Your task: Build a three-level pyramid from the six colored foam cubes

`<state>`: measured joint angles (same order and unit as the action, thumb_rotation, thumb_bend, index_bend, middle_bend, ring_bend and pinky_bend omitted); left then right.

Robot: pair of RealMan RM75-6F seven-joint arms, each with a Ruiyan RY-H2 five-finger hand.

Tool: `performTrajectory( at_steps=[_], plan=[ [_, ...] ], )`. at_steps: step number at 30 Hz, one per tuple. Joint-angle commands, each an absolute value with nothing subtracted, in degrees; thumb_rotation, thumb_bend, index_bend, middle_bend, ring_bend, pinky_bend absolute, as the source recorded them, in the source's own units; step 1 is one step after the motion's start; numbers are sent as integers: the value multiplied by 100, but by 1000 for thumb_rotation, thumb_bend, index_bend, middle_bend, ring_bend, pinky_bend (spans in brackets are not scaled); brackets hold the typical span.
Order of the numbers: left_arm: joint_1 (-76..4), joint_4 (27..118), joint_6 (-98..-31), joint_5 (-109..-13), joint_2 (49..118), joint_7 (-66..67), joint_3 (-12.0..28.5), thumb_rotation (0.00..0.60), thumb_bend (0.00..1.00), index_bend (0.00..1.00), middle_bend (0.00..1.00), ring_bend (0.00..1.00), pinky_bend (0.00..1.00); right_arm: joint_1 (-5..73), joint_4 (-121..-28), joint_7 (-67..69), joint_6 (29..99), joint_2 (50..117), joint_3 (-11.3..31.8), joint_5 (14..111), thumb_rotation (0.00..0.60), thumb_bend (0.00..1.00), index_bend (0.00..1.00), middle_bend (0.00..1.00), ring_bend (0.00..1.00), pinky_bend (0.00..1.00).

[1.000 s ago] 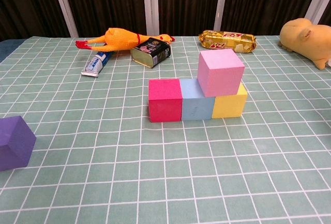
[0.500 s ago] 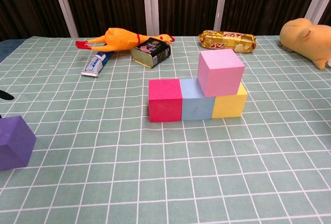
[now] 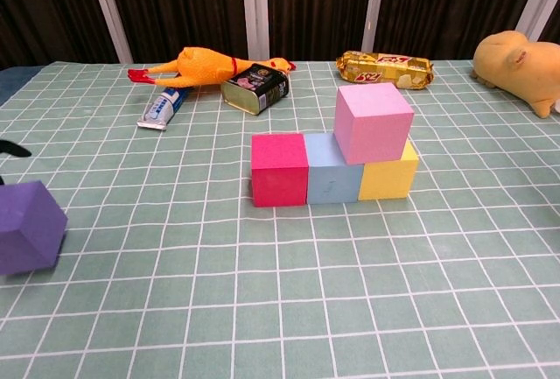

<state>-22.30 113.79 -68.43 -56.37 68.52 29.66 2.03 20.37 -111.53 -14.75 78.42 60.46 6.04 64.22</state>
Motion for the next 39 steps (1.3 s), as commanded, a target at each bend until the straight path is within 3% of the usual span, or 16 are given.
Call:
performTrajectory(
  at_steps=[1, 7, 14, 27, 39],
  plan=[
    [-2378, 11911, -6948, -5702, 6478, 2917, 498, 600, 322, 58, 326, 69, 121, 2019, -11152, -1478, 7818, 6045, 631, 6422, 600, 364, 0, 0, 0, 0],
    [-2847, 12350, -6759, -5198, 6148, 3098, 993, 600, 323, 57, 327, 69, 121, 1996, -11177, -1462, 7771, 6026, 694, 6414, 600, 364, 0, 0, 0, 0],
    [-3829, 12536, -6512, -3934, 6182, 3714, 1580, 600, 323, 57, 332, 69, 121, 1976, -11187, -1431, 7688, 6021, 750, 6396, 600, 364, 0, 0, 0, 0],
    [-5594, 11952, -7064, -1903, 7459, 4699, 2156, 600, 323, 57, 332, 69, 121, 1921, -11123, -1140, 7504, 5917, 901, 6216, 600, 364, 0, 0, 0, 0],
    [-6578, 11138, -7544, -1106, 8534, 5221, 2378, 600, 323, 57, 333, 69, 121, 1901, -11092, -915, 7358, 5845, 1000, 6123, 600, 364, 0, 0, 0, 0]
  ],
)
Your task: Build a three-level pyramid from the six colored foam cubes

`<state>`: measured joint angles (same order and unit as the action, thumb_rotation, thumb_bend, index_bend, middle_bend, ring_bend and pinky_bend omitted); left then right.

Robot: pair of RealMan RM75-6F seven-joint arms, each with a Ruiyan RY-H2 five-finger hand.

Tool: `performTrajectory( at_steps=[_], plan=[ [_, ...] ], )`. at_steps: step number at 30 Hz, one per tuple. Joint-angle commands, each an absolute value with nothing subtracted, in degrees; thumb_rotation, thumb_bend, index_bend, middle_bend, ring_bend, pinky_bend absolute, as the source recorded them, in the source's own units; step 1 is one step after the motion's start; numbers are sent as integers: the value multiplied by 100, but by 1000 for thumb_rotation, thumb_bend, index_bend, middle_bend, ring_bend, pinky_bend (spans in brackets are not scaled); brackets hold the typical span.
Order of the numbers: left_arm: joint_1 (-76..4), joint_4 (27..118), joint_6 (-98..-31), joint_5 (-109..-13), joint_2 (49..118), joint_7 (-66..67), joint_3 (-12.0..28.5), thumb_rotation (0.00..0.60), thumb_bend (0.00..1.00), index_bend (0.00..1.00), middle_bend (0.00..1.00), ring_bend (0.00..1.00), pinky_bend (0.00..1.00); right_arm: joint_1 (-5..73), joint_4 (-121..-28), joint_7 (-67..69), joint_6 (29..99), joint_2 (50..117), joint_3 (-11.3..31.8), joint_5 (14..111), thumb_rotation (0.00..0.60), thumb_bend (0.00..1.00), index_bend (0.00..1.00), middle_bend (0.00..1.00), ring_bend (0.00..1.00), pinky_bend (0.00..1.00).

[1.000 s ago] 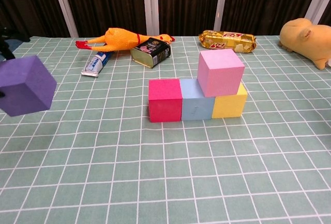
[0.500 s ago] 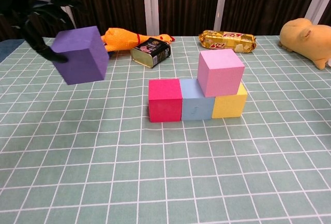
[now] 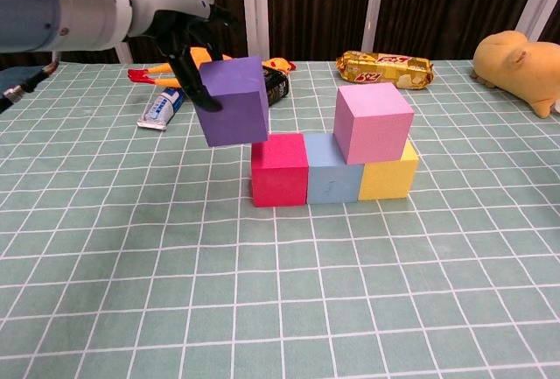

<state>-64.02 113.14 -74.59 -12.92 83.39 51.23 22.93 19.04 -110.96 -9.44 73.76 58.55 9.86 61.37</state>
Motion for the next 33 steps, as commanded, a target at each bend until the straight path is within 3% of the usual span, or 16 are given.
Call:
performTrajectory(
  at_steps=[1, 15, 33],
  plan=[
    [-6629, 11083, -7558, -1036, 8594, 5235, 2410, 600, 322, 57, 333, 68, 121, 1901, -11089, -900, 7349, 5840, 1008, 6117, 600, 365, 0, 0, 0, 0],
    [-7279, 10488, -7709, -447, 9289, 5485, 2697, 600, 323, 56, 341, 71, 123, 1899, -11025, -759, 7179, 5819, 1074, 6009, 600, 364, 0, 0, 0, 0],
    [-7621, 10014, -7708, -10, 9513, 5767, 2915, 600, 323, 56, 347, 71, 123, 1887, -11033, -662, 7067, 5791, 1113, 5976, 600, 364, 0, 0, 0, 0]
  ],
)
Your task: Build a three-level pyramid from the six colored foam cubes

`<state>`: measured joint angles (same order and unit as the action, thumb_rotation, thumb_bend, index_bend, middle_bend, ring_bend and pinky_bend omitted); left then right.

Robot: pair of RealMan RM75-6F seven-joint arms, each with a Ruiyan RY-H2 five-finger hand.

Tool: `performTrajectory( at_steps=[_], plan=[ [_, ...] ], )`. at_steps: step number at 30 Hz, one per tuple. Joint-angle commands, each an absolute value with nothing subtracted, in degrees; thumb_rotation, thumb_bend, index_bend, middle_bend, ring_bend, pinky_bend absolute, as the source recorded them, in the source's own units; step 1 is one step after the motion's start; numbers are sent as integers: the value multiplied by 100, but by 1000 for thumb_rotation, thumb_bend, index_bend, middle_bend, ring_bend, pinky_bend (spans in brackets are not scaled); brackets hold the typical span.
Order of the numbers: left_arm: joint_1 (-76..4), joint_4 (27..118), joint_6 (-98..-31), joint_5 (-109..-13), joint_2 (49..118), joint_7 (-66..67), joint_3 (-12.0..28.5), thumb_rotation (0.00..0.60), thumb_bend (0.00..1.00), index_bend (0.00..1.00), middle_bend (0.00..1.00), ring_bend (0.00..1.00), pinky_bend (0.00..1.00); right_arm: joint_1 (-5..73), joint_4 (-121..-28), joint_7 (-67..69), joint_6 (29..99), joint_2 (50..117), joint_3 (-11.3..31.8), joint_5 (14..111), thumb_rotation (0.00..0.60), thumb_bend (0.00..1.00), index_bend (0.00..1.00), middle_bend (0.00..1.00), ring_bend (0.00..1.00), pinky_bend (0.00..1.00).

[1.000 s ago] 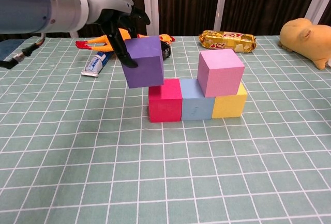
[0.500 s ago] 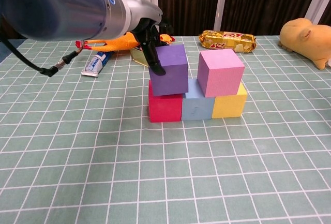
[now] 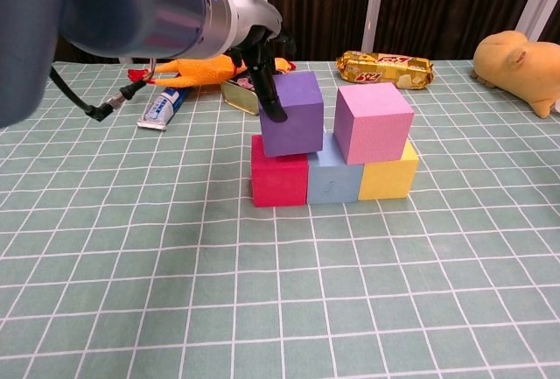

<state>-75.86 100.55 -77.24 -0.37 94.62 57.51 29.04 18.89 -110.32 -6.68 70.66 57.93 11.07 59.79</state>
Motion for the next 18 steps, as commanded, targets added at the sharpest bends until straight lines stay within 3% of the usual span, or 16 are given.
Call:
performTrajectory(
  at_steps=[1, 18],
  plan=[
    [-7632, 9998, -7713, -7, 9535, 5767, 2914, 600, 323, 56, 347, 71, 123, 1886, -11033, -659, 7065, 5789, 1116, 5974, 600, 364, 0, 0, 0, 0],
    [-7780, 9905, -7725, 43, 9661, 5806, 3045, 600, 323, 56, 348, 70, 123, 1879, -11034, -652, 7026, 5797, 1115, 5986, 600, 365, 0, 0, 0, 0]
  ],
)
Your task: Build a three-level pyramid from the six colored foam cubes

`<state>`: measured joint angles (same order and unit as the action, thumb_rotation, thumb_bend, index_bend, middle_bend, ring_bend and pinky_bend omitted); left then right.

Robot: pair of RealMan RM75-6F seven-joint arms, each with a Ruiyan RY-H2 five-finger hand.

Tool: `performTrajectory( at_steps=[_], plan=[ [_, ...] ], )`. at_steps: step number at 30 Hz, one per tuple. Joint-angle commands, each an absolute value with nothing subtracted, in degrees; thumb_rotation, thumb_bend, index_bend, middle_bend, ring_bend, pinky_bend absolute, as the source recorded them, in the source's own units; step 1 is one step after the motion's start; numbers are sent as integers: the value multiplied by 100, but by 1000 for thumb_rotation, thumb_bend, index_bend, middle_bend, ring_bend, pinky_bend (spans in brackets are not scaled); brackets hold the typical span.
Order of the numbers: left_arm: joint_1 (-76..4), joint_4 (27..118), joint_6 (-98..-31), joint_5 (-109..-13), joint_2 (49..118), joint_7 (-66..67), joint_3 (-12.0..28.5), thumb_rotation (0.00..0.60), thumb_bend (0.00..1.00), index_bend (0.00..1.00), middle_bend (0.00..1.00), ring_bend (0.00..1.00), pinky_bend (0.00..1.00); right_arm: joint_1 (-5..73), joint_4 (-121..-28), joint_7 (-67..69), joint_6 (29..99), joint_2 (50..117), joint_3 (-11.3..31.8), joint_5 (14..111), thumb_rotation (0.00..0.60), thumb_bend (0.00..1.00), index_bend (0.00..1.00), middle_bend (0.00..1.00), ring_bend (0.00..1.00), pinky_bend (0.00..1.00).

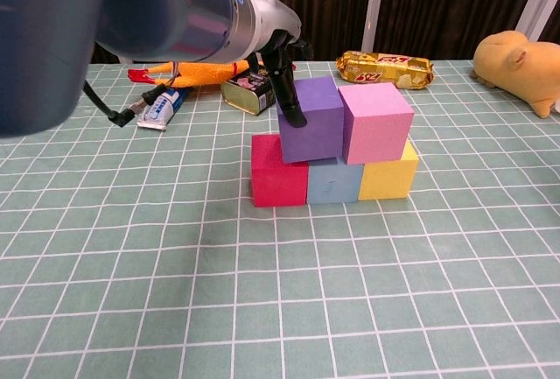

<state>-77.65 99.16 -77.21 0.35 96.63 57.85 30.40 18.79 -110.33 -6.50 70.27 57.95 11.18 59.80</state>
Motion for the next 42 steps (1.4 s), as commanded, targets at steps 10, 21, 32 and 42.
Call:
performTrajectory(
  at_steps=[10, 21, 32, 42],
  plan=[
    [-7892, 9746, -7694, 252, 9716, 5950, 3124, 600, 323, 56, 352, 70, 123, 1871, -11047, -630, 7017, 5792, 1126, 5983, 600, 365, 0, 0, 0, 0],
    [-7955, 9664, -7678, 297, 9774, 5986, 3162, 600, 323, 56, 352, 71, 123, 1871, -11053, -620, 6992, 5791, 1125, 5988, 600, 364, 0, 0, 0, 0],
    [-7998, 9560, -7669, 335, 9838, 6020, 3172, 600, 323, 56, 353, 70, 123, 1864, -11069, -596, 6992, 5779, 1135, 5997, 600, 364, 0, 0, 0, 0],
    [-8043, 9402, -7644, 386, 9914, 6074, 3194, 600, 323, 56, 355, 71, 123, 1865, -11066, -591, 6977, 5778, 1134, 5995, 600, 364, 0, 0, 0, 0]
  ],
)
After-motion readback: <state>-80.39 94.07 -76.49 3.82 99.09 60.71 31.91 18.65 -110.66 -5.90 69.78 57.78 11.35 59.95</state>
